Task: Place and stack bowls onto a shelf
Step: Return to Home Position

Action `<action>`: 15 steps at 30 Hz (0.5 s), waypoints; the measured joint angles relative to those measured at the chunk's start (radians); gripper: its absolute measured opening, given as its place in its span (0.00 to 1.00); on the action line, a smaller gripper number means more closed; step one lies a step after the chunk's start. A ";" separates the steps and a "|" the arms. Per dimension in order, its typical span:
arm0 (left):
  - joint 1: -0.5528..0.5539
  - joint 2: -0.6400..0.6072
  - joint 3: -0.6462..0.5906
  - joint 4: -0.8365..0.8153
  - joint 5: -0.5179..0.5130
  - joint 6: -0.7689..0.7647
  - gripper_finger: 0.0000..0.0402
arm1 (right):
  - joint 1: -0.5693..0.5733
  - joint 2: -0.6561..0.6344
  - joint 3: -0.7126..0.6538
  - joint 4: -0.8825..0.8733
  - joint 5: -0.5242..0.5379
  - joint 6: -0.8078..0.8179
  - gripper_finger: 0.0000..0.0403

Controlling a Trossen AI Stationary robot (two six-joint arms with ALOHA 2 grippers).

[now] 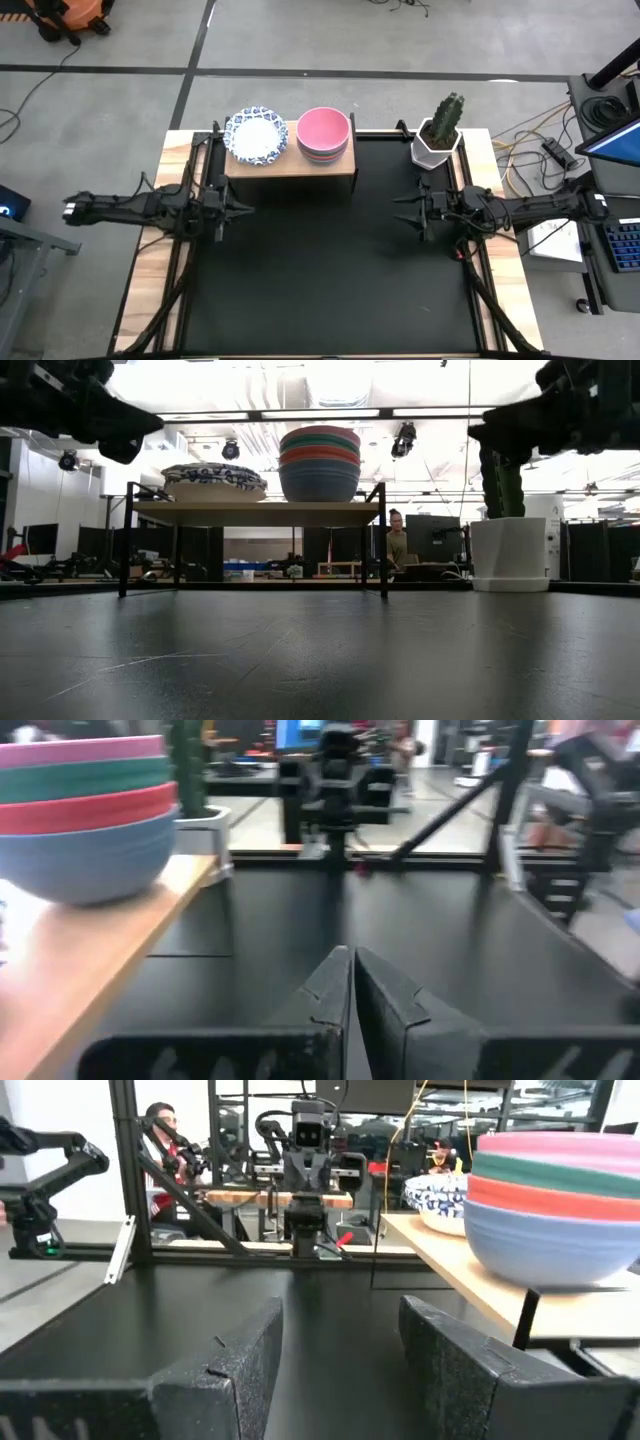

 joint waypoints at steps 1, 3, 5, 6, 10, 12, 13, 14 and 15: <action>0.014 -0.009 0.000 -0.007 0.035 0.002 0.00 | 0.000 -0.016 -0.013 -0.001 0.000 0.009 0.48; 0.035 -0.035 0.000 -0.033 0.066 0.017 0.00 | 0.000 -0.051 -0.040 0.006 0.000 0.019 0.48; 0.051 -0.075 0.000 -0.077 0.071 0.028 0.00 | 0.000 -0.095 -0.066 0.005 0.000 0.035 0.48; 0.057 -0.100 0.000 -0.106 0.071 0.030 0.00 | 0.000 -0.118 -0.074 0.001 0.000 0.040 0.48; 0.059 -0.213 -0.006 -0.119 0.080 0.034 0.00 | 0.000 -0.205 -0.078 -0.052 0.006 0.033 0.48; 0.059 -0.265 -0.020 -0.116 0.107 0.039 0.00 | 0.000 -0.241 -0.078 -0.075 0.008 0.015 0.48; 0.059 -0.264 -0.024 -0.113 0.116 0.040 0.00 | 0.000 -0.257 -0.078 -0.087 0.008 0.015 0.48; 0.059 -0.261 -0.026 -0.118 0.128 0.039 0.00 | 0.000 -0.271 -0.079 -0.101 0.008 0.015 0.48; 0.059 -0.255 -0.031 -0.123 0.132 0.036 0.00 | 0.000 -0.284 -0.081 -0.107 0.006 0.013 0.48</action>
